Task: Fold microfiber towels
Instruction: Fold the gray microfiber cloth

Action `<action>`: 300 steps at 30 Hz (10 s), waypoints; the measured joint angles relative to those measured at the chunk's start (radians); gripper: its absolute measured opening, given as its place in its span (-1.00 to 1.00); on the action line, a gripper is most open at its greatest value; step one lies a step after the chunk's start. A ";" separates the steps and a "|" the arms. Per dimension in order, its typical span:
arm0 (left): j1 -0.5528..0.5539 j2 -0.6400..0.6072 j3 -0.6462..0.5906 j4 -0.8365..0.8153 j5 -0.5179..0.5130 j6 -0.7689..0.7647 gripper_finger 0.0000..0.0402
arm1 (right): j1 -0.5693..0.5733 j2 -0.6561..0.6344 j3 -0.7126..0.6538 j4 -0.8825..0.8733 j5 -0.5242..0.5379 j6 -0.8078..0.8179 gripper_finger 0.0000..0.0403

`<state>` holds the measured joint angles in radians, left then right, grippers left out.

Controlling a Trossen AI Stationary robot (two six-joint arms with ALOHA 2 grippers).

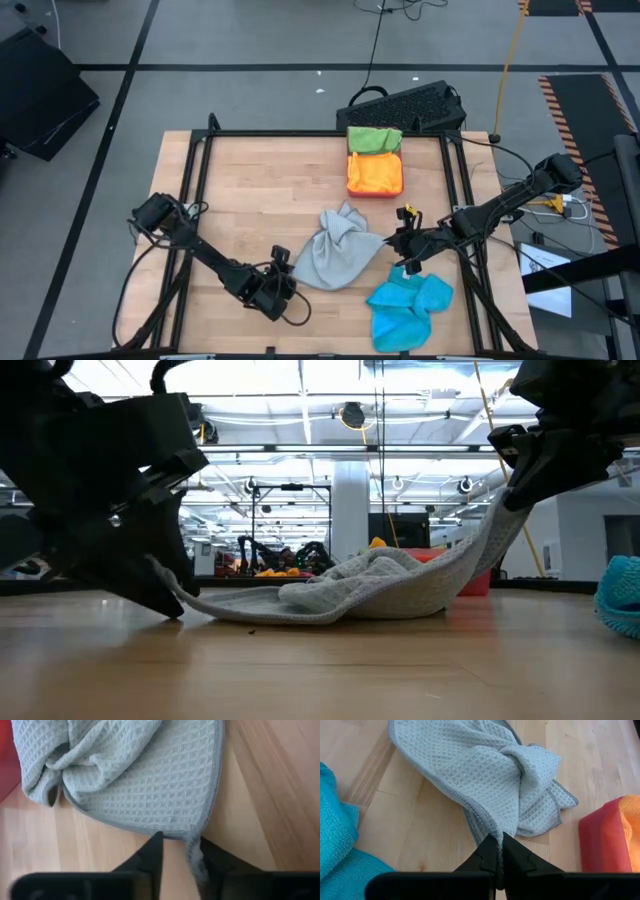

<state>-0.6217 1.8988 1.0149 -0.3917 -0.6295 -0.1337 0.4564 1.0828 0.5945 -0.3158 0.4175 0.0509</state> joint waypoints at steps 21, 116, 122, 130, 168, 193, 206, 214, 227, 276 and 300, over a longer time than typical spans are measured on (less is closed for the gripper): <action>-0.007 -0.062 0.004 0.116 0.017 -0.051 -0.81 | -0.064 0.000 0.000 0.087 -0.003 0.000 -0.98; -0.359 -0.617 0.004 0.690 -0.364 0.142 -0.98 | 0.056 -0.053 0.415 0.257 -0.022 -0.196 -0.98; -0.409 -0.525 0.040 0.870 -0.471 0.316 -0.98 | 0.124 -0.026 0.414 0.294 0.003 -0.236 -0.98; -0.456 -0.412 0.254 0.802 -0.612 0.352 -0.99 | 0.165 -0.020 0.414 0.295 0.025 -0.170 -0.98; -0.379 -0.306 0.445 0.078 -0.927 -0.046 -0.99 | 0.148 -0.035 0.414 0.176 -0.116 -0.068 -0.98; 0.103 -0.511 0.443 -0.469 0.113 -0.518 -0.97 | -0.018 -0.177 0.414 -0.034 0.277 -0.280 -0.98; -0.032 -0.594 0.457 -0.527 -0.265 -0.606 -0.97 | -0.046 -0.194 0.414 0.010 0.105 -0.257 -0.98; -0.018 -0.521 0.446 -0.694 -0.195 -0.814 -0.97 | -0.065 -0.149 0.414 0.009 0.104 -0.251 -0.98; -0.115 -0.513 0.446 -0.044 0.114 -0.231 -0.98 | -0.102 -0.139 0.414 0.147 -0.210 -0.254 -0.98; 0.036 -0.557 0.447 -0.256 -0.125 -0.113 -0.84 | -0.196 -0.169 0.588 0.287 -0.029 -0.509 -0.98; 0.097 -0.319 0.263 -0.073 -0.262 -0.208 -0.04 | -0.196 -0.169 0.588 0.375 -0.030 -0.560 -0.98</action>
<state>-0.5243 1.5796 1.2780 -0.4645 -0.8912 -0.3421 0.2607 0.9134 1.1828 0.0596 0.3878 -0.5086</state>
